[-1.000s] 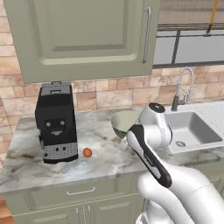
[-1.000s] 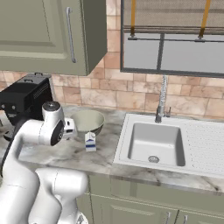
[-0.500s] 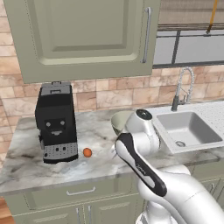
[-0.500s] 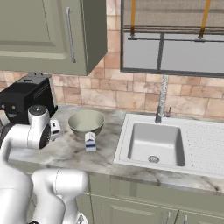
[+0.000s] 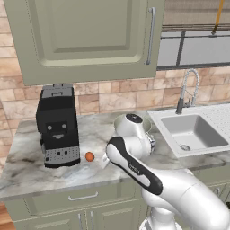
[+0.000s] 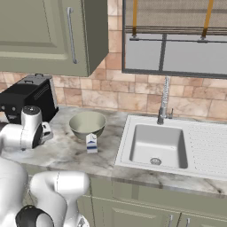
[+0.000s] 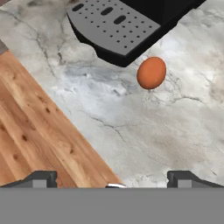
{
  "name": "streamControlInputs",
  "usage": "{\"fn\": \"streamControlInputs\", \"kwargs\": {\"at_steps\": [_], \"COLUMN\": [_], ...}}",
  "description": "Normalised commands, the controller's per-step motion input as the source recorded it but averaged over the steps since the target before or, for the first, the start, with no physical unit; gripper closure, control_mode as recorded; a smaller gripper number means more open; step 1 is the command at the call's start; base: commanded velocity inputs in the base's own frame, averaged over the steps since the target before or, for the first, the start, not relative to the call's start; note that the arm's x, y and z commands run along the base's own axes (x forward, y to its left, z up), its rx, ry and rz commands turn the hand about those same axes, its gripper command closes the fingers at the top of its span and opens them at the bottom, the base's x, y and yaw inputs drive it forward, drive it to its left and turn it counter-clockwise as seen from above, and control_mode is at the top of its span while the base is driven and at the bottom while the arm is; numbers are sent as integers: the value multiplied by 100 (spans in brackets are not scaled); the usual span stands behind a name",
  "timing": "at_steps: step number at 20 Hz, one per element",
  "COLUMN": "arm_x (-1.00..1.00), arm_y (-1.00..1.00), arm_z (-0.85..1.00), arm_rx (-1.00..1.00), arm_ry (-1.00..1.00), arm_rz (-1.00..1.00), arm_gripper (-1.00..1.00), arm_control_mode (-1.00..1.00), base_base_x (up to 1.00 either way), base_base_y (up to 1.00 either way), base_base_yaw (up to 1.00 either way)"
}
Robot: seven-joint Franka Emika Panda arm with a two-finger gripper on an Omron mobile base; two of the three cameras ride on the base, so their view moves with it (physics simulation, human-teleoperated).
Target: Gather the eggs and milk located in the vicinity of the sink area and place them right next to the bowl.
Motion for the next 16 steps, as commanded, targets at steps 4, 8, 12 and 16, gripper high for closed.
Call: {"fn": "streamControlInputs", "kwargs": {"at_steps": [4,8,12,16], "arm_x": [3,12,15,15], "arm_y": [31,9,0,0], "arm_z": [0,0,-4,-11], "arm_rx": [0,0,0,0], "arm_ry": [13,4,0,0], "arm_rz": [12,8,4,2], "arm_gripper": [-100,-100,-100,-100], "arm_control_mode": [-100,-100,-100,-100], "base_base_x": [0,0,0,0], "base_base_y": [0,0,0,0], "base_base_yaw": [0,0,0,0]}}
